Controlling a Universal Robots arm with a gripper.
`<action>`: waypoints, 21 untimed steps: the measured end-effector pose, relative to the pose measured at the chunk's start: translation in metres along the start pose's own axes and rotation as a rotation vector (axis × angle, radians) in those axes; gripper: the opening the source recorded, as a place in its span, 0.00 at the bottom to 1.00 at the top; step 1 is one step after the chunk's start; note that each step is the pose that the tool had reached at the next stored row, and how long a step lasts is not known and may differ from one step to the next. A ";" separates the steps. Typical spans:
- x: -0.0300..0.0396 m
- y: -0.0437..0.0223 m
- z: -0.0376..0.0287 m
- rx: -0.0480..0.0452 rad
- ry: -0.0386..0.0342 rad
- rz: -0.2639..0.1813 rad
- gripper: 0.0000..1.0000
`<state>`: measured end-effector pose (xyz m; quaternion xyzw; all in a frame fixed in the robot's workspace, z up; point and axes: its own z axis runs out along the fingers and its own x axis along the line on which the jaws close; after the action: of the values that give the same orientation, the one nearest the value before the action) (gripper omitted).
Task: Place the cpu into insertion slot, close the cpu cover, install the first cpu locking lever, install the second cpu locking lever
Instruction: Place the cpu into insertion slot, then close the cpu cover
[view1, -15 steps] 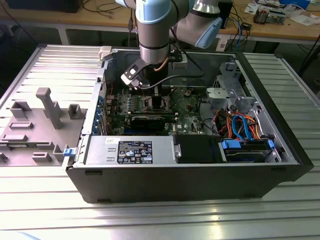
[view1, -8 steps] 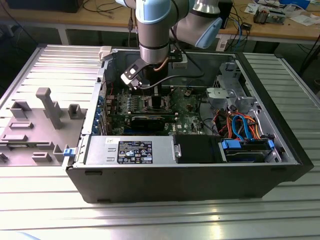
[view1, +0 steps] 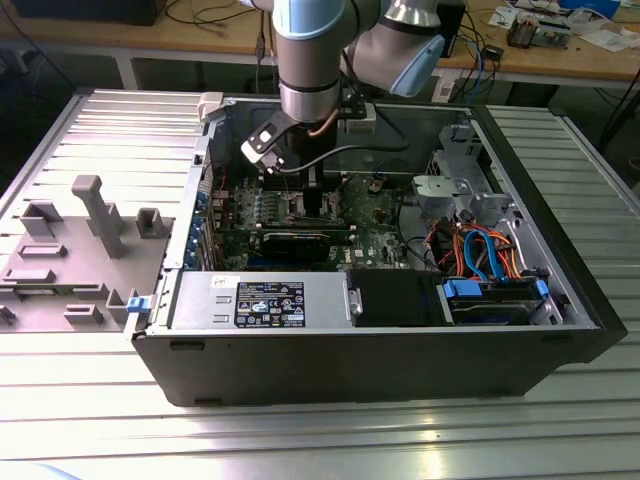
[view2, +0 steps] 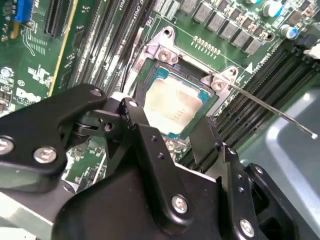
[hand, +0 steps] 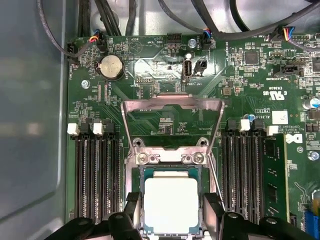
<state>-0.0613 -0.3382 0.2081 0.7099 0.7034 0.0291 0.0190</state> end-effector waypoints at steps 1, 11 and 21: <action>0.0000 0.0002 -0.0007 0.0028 -0.0001 0.000 0.62; 0.0000 0.0012 -0.0026 0.0188 0.0004 0.000 0.11; 0.0001 0.0014 -0.0030 0.0261 0.0005 0.000 0.11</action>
<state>-0.0601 -0.3382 0.2111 0.7103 0.7036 0.0201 0.0095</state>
